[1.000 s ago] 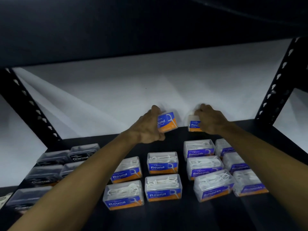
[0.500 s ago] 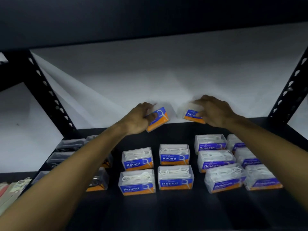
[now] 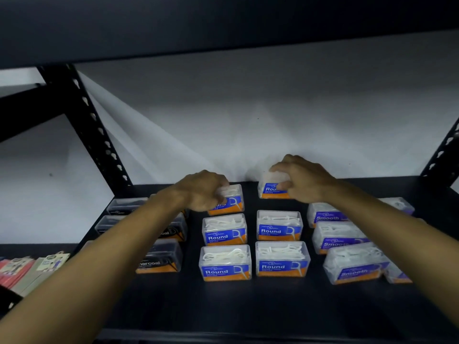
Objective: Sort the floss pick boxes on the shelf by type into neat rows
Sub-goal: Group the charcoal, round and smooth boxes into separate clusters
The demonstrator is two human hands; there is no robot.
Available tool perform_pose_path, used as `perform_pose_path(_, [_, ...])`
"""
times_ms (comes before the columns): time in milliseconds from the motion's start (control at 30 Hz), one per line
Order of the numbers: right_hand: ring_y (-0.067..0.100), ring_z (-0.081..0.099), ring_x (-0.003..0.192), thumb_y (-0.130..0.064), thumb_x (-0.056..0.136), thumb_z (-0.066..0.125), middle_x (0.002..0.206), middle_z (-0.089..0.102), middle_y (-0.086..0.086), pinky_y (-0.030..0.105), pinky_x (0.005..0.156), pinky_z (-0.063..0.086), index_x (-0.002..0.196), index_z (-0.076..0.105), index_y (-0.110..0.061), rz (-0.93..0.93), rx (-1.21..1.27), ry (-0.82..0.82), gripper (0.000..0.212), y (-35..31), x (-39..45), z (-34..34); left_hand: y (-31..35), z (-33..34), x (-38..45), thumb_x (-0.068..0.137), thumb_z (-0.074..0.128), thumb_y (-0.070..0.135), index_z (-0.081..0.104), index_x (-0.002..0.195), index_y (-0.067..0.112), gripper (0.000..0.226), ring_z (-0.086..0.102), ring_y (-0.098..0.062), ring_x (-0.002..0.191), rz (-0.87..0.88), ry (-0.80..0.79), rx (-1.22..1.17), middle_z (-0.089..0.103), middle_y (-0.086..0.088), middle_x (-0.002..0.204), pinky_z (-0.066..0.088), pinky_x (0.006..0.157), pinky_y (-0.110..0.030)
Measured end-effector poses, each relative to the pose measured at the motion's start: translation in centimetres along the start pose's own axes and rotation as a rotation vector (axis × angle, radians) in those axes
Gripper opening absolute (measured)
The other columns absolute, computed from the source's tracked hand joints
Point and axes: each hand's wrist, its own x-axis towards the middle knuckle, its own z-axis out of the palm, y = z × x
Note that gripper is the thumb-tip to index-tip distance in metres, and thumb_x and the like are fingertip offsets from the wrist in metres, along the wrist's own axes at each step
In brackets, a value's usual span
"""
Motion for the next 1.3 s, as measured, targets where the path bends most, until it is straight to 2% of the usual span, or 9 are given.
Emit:
perform_pose_path(267, [0.017, 0.049, 0.111, -0.031, 0.089, 0.062, 0.123, 0.049, 0.0, 0.03, 0.083, 0.041, 0.137, 0.046, -0.025, -0.023, -0.022, -0.073, 0.051, -1.4, -0.6, 0.9, 0.0, 0.9, 0.3, 0.092, 0.064, 0.033, 0.055, 0.126, 0.024, 0.037, 0.059, -0.014, 0.106, 0.002, -0.056, -0.007, 0.062, 0.002, 0.124, 0.05, 0.091, -0.037])
perform_pose_path(533, [0.017, 0.053, 0.107, -0.033, 0.087, 0.063, 0.118, 0.052, -0.002, 0.027, 0.076, 0.037, 0.133, 0.051, -0.027, -0.028, 0.0, -0.124, 0.047, -1.7, -0.5, 1.5, 0.2, 1.0, 0.3, 0.093, 0.062, 0.033, 0.053, 0.132, 0.023, 0.041, 0.057, -0.014, 0.109, -0.004, -0.066, -0.024, 0.06, 0.001, 0.129, 0.046, 0.087, -0.032])
perform_pose_path(733, [0.017, 0.053, 0.108, -0.034, 0.088, 0.063, 0.119, 0.052, -0.002, 0.026, 0.074, 0.035, 0.134, 0.051, -0.028, -0.01, 0.02, -0.143, 0.047, -1.7, -0.2, 2.0, 0.2, 1.0, 0.4, 0.093, 0.063, 0.032, 0.052, 0.132, 0.023, 0.042, 0.057, -0.015, 0.111, -0.005, -0.063, -0.026, 0.06, 0.0, 0.131, 0.046, 0.09, -0.033])
perform_pose_path(1000, [0.017, 0.054, 0.107, -0.033, 0.088, 0.064, 0.12, 0.052, -0.002, 0.028, 0.077, 0.041, 0.135, 0.05, -0.027, -0.002, 0.048, -0.156, 0.049, -1.9, -0.1, 2.2, 0.2, 1.0, 0.4, 0.093, 0.063, 0.032, 0.053, 0.131, 0.023, 0.04, 0.056, -0.014, 0.109, -0.003, -0.065, -0.042, 0.06, 0.001, 0.129, 0.045, 0.086, -0.031])
perform_pose_path(1300, [0.018, 0.052, 0.113, -0.033, 0.089, 0.063, 0.129, 0.049, -0.001, 0.03, 0.083, 0.044, 0.141, 0.041, -0.026, -0.001, 0.065, -0.191, 0.057, -1.7, -0.1, 2.1, 0.2, 1.0, 0.2, 0.093, 0.063, 0.036, 0.049, 0.135, 0.024, 0.046, 0.057, -0.017, 0.113, -0.002, -0.102, -0.05, 0.059, 0.0, 0.132, 0.048, 0.095, -0.04])
